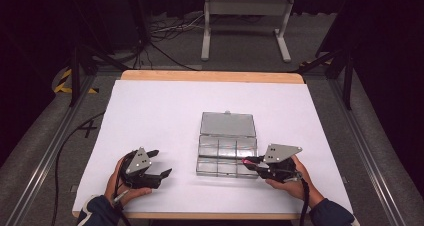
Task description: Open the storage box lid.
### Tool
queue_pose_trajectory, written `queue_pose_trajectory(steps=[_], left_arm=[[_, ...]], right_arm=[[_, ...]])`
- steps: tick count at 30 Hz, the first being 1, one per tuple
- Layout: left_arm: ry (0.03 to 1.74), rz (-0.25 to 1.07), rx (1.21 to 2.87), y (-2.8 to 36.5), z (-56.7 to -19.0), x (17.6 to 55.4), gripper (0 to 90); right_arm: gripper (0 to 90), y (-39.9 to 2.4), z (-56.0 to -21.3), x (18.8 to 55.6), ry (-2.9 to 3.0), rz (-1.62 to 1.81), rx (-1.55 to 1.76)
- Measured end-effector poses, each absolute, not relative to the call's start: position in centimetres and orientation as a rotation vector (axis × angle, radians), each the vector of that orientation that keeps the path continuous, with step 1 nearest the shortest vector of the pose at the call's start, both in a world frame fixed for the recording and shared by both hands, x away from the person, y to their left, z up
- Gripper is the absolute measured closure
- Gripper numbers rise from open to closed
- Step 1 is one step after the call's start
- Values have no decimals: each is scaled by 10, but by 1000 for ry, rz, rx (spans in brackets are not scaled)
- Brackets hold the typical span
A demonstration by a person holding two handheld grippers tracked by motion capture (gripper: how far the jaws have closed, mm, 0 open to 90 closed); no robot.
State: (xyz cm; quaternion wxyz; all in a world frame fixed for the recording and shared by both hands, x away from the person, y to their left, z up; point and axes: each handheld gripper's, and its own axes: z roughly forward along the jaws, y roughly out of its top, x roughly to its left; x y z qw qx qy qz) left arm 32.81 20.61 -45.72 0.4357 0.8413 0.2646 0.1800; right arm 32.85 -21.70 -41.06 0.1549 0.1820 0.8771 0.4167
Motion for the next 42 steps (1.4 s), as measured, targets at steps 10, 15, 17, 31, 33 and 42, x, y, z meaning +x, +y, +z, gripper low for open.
queue_pose_trajectory(steps=[10, 15, 17, 31, 33, 42], left_arm=[[655, 453, 2098, 205, -457, 328, 235], [656, 458, 2098, 205, -457, 327, 235], [651, 459, 2099, 205, -457, 327, 235], [577, 454, 2089, 174, -443, 334, 255], [561, 450, 2099, 167, -443, 337, 257], [534, 454, 2139, 141, -445, 355, 263]], right_arm=[[766, -213, -418, 330, 2542, 1156, 525], [765, -215, -419, 330, 2544, 1162, 535], [750, -215, -418, 330, 2542, 1165, 538], [676, -228, -405, 323, 2469, 1231, 584], [661, -232, -402, 324, 2447, 1242, 606], [619, -247, -394, 335, 2371, 1273, 693]])
